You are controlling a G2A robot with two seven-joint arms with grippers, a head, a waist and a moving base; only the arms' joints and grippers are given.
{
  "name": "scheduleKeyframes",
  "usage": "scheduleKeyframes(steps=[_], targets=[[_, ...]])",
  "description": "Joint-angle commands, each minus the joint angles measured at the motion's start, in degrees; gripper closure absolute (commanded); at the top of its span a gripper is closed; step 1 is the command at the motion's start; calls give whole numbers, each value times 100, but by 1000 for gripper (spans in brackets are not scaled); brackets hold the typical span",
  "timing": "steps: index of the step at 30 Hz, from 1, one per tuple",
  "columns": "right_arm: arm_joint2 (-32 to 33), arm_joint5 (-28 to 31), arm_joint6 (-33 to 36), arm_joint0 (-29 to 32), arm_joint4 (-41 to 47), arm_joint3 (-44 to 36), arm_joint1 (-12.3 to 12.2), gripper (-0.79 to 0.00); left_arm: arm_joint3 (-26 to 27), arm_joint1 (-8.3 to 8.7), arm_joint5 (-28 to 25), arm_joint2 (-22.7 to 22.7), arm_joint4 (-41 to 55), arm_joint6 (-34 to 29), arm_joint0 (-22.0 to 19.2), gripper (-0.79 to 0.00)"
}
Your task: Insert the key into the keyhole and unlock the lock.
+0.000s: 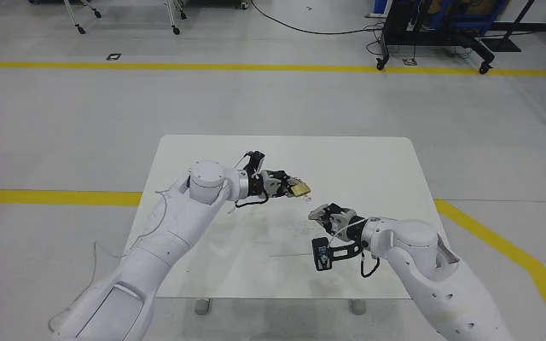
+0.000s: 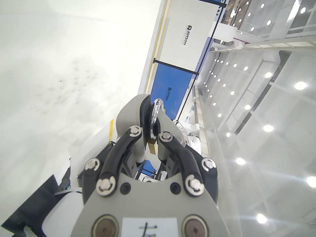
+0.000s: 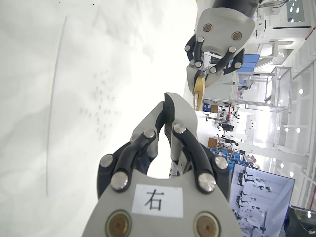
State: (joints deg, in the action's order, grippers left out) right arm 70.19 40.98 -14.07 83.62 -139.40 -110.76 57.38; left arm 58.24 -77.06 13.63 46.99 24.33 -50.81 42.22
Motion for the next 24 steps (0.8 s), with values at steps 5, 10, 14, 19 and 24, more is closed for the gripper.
scheduleKeyframes(steps=[5,10,14,19,24], targets=[[-110,87,168,-146,100,31,17,0,445,46,-413,-34,-657,426,208,0],[-218,101,346,-301,200,124,44,0,633,73,-413,-3,-769,340,327,0],[-328,135,453,-470,284,251,72,0,695,81,-395,18,-800,258,366,0],[-387,106,442,-534,324,216,75,0,695,83,-361,89,-769,277,387,0],[-4,-1310,-70,-36,150,-95,2,-499,701,66,-346,317,-342,615,500,0]])
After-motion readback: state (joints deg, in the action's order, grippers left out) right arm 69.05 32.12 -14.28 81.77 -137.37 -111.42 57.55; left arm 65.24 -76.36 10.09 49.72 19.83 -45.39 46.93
